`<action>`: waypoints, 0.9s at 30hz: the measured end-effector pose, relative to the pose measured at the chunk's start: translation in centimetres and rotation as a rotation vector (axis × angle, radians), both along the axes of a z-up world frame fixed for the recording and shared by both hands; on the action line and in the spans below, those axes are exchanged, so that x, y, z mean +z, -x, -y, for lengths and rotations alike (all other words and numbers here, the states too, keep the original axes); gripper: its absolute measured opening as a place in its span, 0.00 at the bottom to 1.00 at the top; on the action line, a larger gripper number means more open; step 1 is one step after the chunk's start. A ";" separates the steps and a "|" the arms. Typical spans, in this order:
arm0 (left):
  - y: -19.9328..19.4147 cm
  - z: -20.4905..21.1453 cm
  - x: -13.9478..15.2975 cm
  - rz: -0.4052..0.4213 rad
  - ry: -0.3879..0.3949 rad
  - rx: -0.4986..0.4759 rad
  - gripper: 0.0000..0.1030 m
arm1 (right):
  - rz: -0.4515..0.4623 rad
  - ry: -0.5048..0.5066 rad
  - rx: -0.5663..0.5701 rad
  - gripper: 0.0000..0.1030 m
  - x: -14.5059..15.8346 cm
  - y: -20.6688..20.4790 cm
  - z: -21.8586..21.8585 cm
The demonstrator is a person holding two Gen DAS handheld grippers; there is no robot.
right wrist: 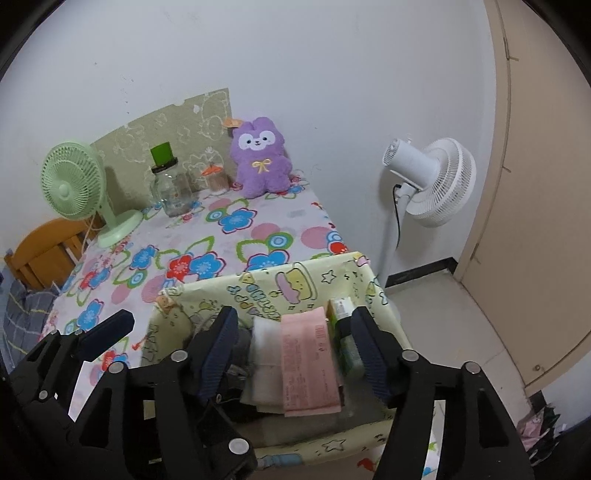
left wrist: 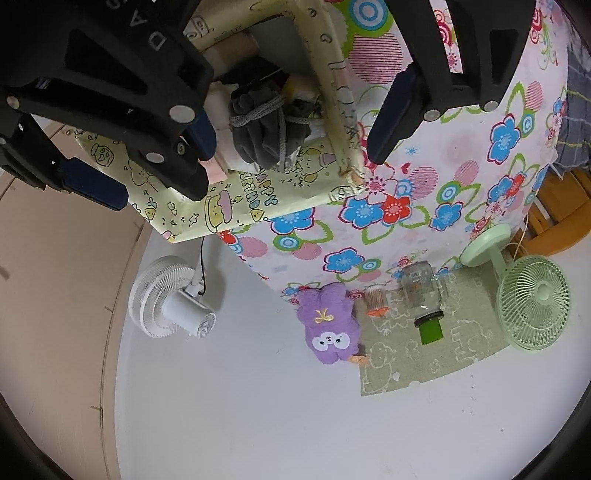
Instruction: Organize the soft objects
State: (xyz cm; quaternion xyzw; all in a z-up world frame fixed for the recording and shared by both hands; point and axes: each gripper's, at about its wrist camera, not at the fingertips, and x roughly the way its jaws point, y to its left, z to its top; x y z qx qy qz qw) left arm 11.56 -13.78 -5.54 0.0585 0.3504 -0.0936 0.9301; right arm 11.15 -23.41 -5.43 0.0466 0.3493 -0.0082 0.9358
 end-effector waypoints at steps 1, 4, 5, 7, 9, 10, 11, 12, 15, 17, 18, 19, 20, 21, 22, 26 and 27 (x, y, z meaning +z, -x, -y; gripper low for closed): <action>0.1 -0.1 0.1 0.003 0.000 0.002 0.85 | 0.003 0.003 0.001 0.68 0.1 0.1 -0.1; 0.7 -0.7 0.5 0.012 0.005 0.005 0.89 | 0.012 0.017 0.009 0.72 0.5 0.6 -0.9; 0.9 -0.9 0.6 0.016 0.006 0.006 0.91 | 0.014 0.020 0.011 0.74 0.7 0.7 -1.0; 1.4 -1.4 1.0 0.024 0.008 0.009 0.92 | 0.022 0.023 0.012 0.78 1.0 1.1 -1.5; 1.8 -1.8 1.3 0.032 0.011 0.009 0.94 | 0.029 0.026 0.014 0.81 1.3 1.5 -1.9; 2.1 -2.0 1.4 0.036 0.013 0.010 0.95 | 0.036 0.028 0.016 0.82 1.5 1.8 -2.1; 2.3 -2.2 1.6 0.041 0.012 0.013 0.96 | 0.040 0.030 0.017 0.82 1.7 2.0 -2.4; 2.6 -2.5 1.8 0.048 0.013 0.016 0.96 | 0.045 0.033 0.018 0.84 1.8 2.2 -2.7; 3.3 -3.3 2.3 0.061 0.016 0.023 0.98 | 0.062 0.045 0.022 0.87 2.4 3.0 -3.5; 3.8 -3.8 2.6 0.073 0.019 0.030 1.00 | 0.075 0.049 0.024 0.91 2.8 3.4 -4.1; 4.0 -4.1 2.8 0.078 0.019 0.034 1.00 | 0.082 0.051 0.025 0.93 3.0 3.7 -4.4; 4.3 -4.4 3.0 0.085 0.019 0.038 1.00 | 0.087 0.052 0.025 0.94 3.1 3.9 -4.6; 4.6 -4.7 3.2 0.091 0.018 0.042 1.00 | 0.096 0.053 0.028 0.94 3.4 4.2 -4.9; 4.9 -5.0 3.3 0.096 0.018 0.047 1.00 | 0.100 0.054 0.031 0.95 3.5 4.5 -5.2; 5.2 -5.3 3.6 0.103 0.018 0.052 1.00 | 0.107 0.056 0.036 0.95 3.7 4.8 -5.5; 6.2 -6.5 4.2 0.123 0.020 0.068 1.00 | 0.136 0.064 0.051 0.97 4.5 5.9 -6.8; 6.5 -6.9 4.4 0.128 0.022 0.074 1.00 | 0.142 0.066 0.053 0.99 4.6 6.1 -7.0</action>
